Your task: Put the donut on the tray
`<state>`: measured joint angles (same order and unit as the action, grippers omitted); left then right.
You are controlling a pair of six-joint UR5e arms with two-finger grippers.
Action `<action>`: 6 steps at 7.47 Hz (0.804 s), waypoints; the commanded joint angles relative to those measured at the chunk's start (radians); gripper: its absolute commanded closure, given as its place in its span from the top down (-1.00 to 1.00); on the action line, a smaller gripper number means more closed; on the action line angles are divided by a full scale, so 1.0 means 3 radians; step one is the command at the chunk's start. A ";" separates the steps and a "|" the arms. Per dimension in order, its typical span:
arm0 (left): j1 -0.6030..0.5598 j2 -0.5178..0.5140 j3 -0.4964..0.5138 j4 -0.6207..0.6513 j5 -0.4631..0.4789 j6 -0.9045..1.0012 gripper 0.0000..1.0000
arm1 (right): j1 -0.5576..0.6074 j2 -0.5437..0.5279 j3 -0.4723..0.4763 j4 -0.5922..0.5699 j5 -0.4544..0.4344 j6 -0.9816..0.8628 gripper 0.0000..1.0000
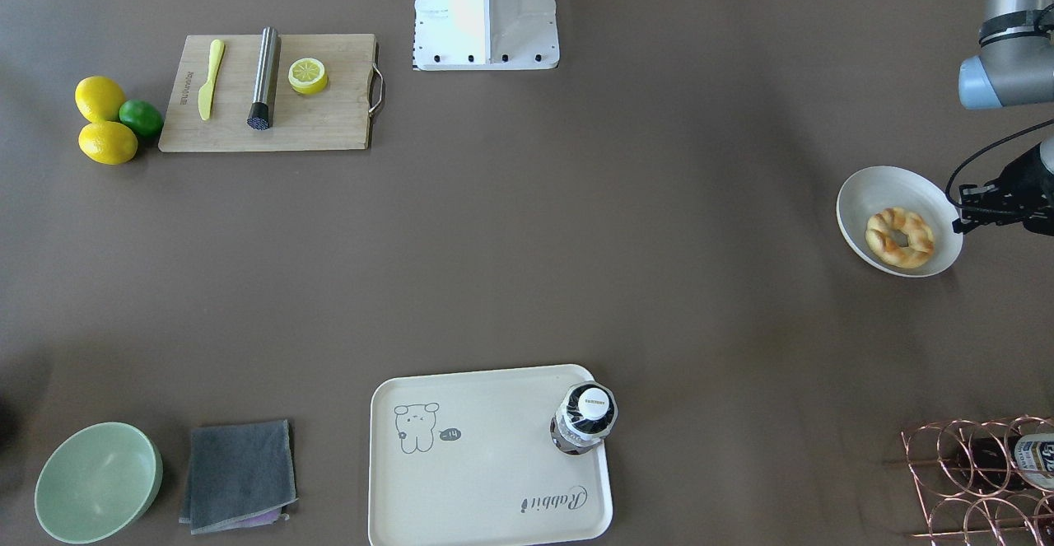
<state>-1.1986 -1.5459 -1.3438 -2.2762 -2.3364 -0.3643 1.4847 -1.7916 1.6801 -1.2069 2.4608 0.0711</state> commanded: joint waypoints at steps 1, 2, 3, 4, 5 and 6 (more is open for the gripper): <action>-0.0003 -0.0088 -0.0335 0.0025 -0.0540 -0.0643 -1.00 | -0.0010 0.0127 0.0070 -0.0006 0.0070 0.0024 0.96; 0.0007 -0.0088 -0.0611 0.0030 -0.0552 -0.1047 -1.00 | -0.0050 0.0188 0.0161 -0.0001 0.0111 0.0287 0.96; 0.0220 -0.0134 -0.0907 0.0040 -0.0552 -0.1426 -1.00 | -0.0116 0.0270 0.0258 -0.0001 0.0117 0.0760 0.97; 0.0419 -0.0250 -0.1107 0.0040 -0.0521 -0.1925 -1.00 | -0.0254 0.0296 0.0330 -0.0001 0.0112 0.0993 0.99; 0.0598 -0.0363 -0.1221 0.0035 -0.0511 -0.2280 -1.00 | -0.0377 0.0382 0.0382 0.0004 0.0101 0.1243 0.99; 0.0742 -0.0425 -0.1343 0.0040 -0.0420 -0.2546 -1.00 | -0.0540 0.0515 0.0412 0.0065 0.0076 0.1625 1.00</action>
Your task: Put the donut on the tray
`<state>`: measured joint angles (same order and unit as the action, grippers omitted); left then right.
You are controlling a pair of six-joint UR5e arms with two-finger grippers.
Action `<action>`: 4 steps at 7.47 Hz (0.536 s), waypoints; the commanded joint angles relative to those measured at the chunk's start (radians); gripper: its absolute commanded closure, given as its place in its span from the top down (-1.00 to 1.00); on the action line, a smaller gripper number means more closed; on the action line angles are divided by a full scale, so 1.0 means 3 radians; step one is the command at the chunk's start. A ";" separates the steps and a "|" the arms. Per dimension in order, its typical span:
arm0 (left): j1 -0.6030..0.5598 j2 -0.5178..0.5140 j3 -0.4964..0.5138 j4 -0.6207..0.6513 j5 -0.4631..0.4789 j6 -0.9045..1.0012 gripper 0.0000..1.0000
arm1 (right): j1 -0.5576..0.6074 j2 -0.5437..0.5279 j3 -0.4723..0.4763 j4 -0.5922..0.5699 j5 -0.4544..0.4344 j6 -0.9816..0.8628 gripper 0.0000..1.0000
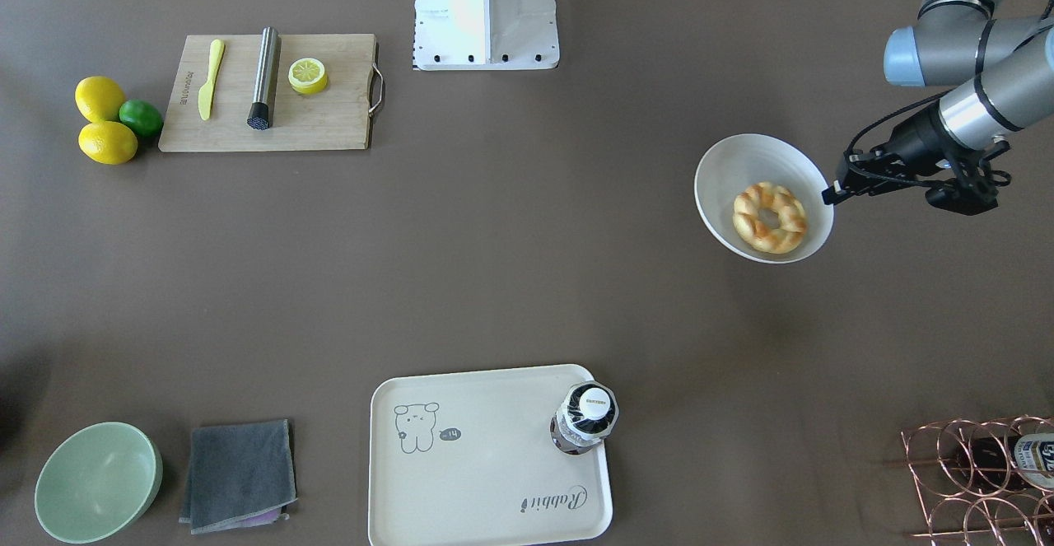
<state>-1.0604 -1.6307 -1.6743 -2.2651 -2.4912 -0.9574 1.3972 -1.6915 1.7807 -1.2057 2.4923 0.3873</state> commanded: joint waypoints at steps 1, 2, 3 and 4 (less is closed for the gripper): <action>0.0475 -0.0340 -0.0283 0.0064 0.0249 -0.0936 -1.00 | -0.0452 0.0314 0.0083 0.0213 -0.0125 0.0975 1.00; 0.0624 -0.0580 -0.0375 0.0378 0.0418 -0.1087 -1.00 | -0.0732 0.0386 0.0128 0.0351 -0.0405 0.1334 1.00; 0.0747 -0.0851 -0.0553 0.0974 0.0617 -0.1104 -1.00 | -0.1009 0.0458 0.0245 0.0363 -0.0732 0.1692 0.99; 0.0900 -0.1081 -0.0783 0.1582 0.0892 -0.1104 -1.00 | -0.1229 0.0580 0.0307 0.0363 -0.0866 0.2055 0.99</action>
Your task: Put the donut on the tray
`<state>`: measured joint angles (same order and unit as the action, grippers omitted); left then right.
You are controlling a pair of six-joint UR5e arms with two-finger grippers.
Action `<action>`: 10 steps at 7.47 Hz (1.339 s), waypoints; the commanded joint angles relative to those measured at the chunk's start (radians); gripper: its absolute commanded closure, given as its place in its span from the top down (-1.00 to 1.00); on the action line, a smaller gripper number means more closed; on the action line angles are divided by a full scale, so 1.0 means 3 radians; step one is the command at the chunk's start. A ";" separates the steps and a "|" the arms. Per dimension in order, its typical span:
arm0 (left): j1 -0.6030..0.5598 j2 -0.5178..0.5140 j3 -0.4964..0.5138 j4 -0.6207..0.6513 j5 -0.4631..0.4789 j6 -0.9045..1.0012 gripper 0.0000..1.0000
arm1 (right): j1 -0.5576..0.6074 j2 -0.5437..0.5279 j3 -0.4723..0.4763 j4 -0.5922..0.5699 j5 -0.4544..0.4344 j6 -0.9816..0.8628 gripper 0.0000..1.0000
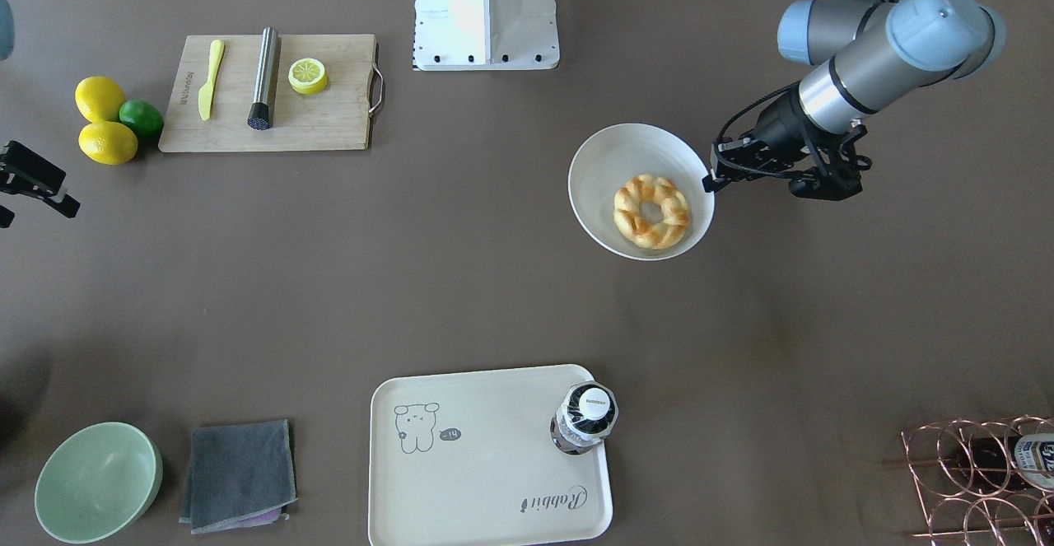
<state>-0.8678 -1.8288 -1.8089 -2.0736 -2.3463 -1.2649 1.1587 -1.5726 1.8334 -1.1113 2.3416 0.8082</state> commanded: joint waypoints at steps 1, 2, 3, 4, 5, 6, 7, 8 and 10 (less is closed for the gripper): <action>0.0487 -0.0682 -0.0438 0.1345 0.0766 -0.0094 -1.00 | -0.0619 0.0316 0.0167 0.0048 -0.0421 0.0944 0.99; 0.0707 -0.1003 -0.0403 0.1607 0.0967 -0.0337 -1.00 | -0.0848 0.0470 0.0193 0.0038 -0.0599 0.1230 0.98; 0.0841 -0.1163 -0.0388 0.1645 0.1055 -0.0517 -1.00 | -0.1043 0.0588 0.0239 0.0023 -0.0763 0.1481 0.98; 0.0913 -0.1205 -0.0387 0.1645 0.1163 -0.0590 -1.00 | -0.1161 0.0700 0.0265 0.0013 -0.0805 0.1661 0.98; 0.1010 -0.1251 -0.0362 0.1645 0.1265 -0.0636 -1.00 | -0.1239 0.0808 0.0285 0.0013 -0.0805 0.1809 0.98; 0.1102 -0.1333 -0.0326 0.1645 0.1377 -0.0748 -1.00 | -0.1325 0.0910 0.0371 -0.0149 -0.0805 0.1907 0.97; 0.1164 -0.1399 -0.0281 0.1645 0.1429 -0.0830 -1.00 | -0.1412 0.1083 0.0494 -0.0526 -0.0805 0.1913 0.97; 0.1174 -0.1425 -0.0280 0.1645 0.1455 -0.0856 -1.00 | -0.1504 0.1191 0.0576 -0.0843 -0.0815 0.1918 0.97; 0.1180 -0.1451 -0.0285 0.1645 0.1460 -0.0963 -1.00 | -0.1673 0.1197 0.0602 -0.0887 -0.0993 0.1923 0.97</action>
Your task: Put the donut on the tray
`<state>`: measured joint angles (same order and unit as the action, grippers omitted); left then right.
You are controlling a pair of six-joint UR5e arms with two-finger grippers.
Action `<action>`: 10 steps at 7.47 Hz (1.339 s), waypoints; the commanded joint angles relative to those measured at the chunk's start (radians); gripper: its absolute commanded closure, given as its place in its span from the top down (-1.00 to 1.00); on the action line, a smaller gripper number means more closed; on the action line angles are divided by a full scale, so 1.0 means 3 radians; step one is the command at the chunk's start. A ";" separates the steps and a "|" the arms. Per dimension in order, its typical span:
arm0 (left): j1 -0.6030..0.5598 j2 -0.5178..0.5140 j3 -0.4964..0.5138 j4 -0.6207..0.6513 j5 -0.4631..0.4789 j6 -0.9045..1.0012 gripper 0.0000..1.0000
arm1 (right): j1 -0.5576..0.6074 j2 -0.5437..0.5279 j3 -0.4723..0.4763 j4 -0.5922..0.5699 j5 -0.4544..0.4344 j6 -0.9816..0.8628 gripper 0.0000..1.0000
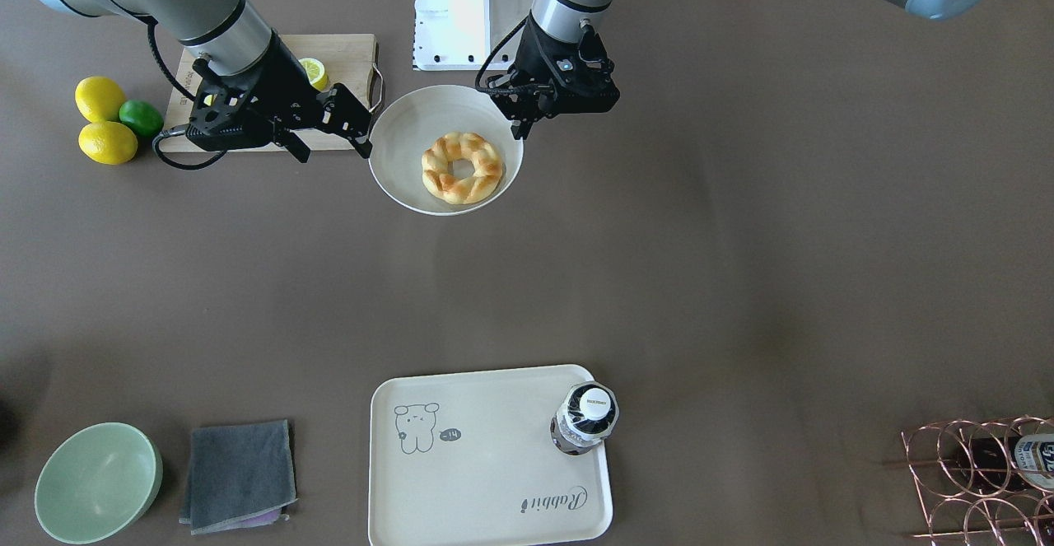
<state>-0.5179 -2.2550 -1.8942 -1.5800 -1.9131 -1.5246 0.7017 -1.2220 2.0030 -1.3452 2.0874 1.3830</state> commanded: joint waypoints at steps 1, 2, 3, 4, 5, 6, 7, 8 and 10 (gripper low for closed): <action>0.0049 -0.0066 -0.0006 0.0000 0.0107 -0.0169 -1.00 | -0.0196 0.0034 0.0037 -0.0108 -0.0188 0.0007 0.97; 0.0095 -0.0076 -0.0011 0.0000 0.0139 -0.0169 -1.00 | -0.0217 0.0019 0.0037 -0.0108 -0.0193 0.0017 0.95; 0.0111 -0.0077 -0.0011 0.0000 0.0164 -0.0180 -1.00 | -0.0232 0.0014 0.0037 -0.0108 -0.0193 0.0028 0.61; 0.0111 -0.0092 -0.0011 0.0000 0.0180 -0.0220 -1.00 | -0.0237 0.0024 0.0037 -0.0108 -0.0193 0.0028 0.03; 0.0111 -0.0097 -0.0011 0.0000 0.0180 -0.0221 -1.00 | -0.0248 0.0034 0.0057 -0.0103 -0.0193 0.0028 -0.54; 0.0111 -0.0092 -0.0011 0.0000 0.0180 -0.0221 -1.00 | -0.0253 0.0034 0.0068 -0.0103 -0.0193 0.0028 -1.00; 0.0111 -0.0087 -0.0016 -0.0005 0.0180 -0.0221 -1.00 | -0.0248 0.0034 0.0078 -0.0103 -0.0193 0.0028 -1.00; 0.0111 -0.0087 -0.0011 -0.0005 0.0185 -0.0221 -1.00 | -0.0248 0.0014 0.0088 -0.0098 -0.0198 0.0028 -1.00; 0.0116 -0.0087 -0.0016 -0.0005 0.0180 -0.0215 -1.00 | -0.0253 -0.0002 0.0083 -0.0093 -0.0244 0.0028 -1.00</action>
<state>-0.4838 -2.2804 -1.8984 -1.5810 -1.8586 -1.5900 0.6265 -1.2176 2.0277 -1.3753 2.0266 1.3913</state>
